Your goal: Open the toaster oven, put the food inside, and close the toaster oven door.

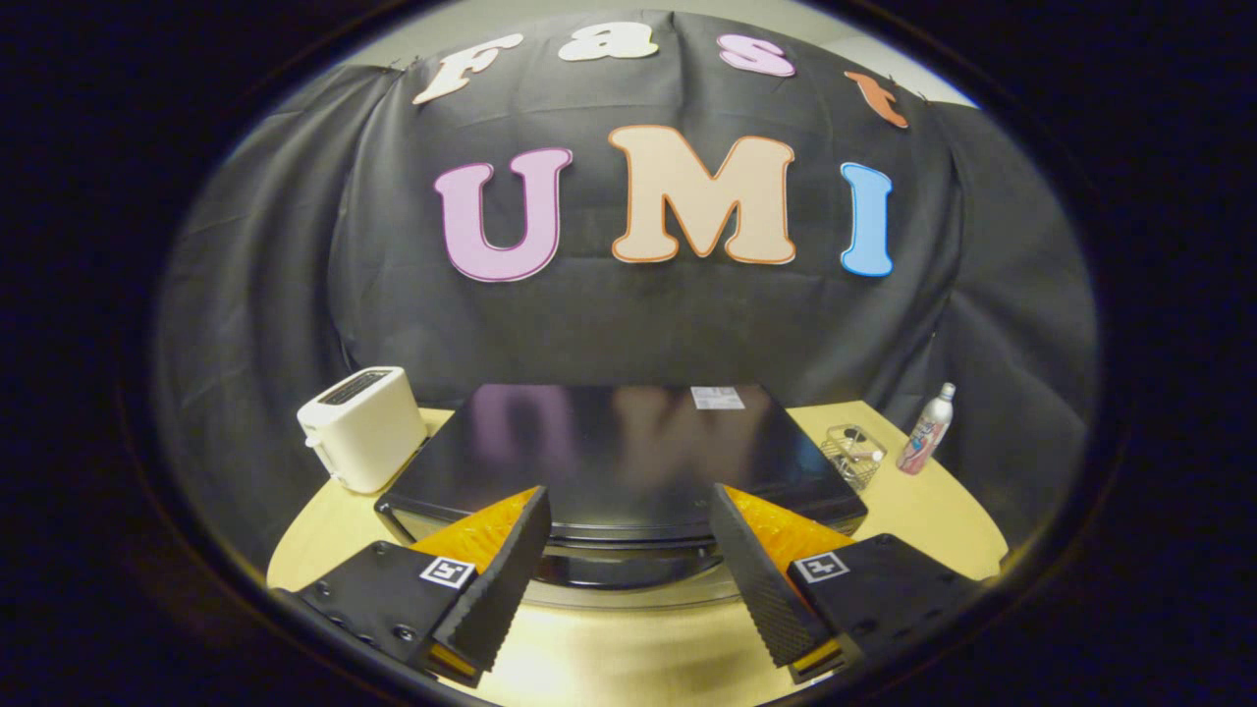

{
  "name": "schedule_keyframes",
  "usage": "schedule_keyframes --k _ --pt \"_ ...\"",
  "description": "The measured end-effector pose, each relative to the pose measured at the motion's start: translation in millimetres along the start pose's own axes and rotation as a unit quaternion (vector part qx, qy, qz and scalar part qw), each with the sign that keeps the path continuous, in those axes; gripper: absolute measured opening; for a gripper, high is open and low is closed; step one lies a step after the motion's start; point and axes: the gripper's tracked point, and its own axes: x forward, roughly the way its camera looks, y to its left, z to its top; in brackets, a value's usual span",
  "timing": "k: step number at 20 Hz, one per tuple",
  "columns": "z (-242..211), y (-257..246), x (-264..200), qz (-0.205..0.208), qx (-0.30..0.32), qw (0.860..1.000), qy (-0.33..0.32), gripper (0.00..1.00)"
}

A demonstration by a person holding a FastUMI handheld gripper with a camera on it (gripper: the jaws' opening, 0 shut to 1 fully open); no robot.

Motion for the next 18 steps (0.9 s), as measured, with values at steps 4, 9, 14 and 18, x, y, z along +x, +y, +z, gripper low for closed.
schedule_keyframes --k 4,9,14,18 --pt "-6 17 4 0.035 0.015 0.999 -0.018 1.0" --pt "-9 16 0 0.044 -0.002 0.998 -0.052 0.96" --pt "-22 13 -14 0.04 0.024 0.998 -0.053 0.93" --pt "-30 14 -30 0.036 0.016 0.998 -0.042 0.93"
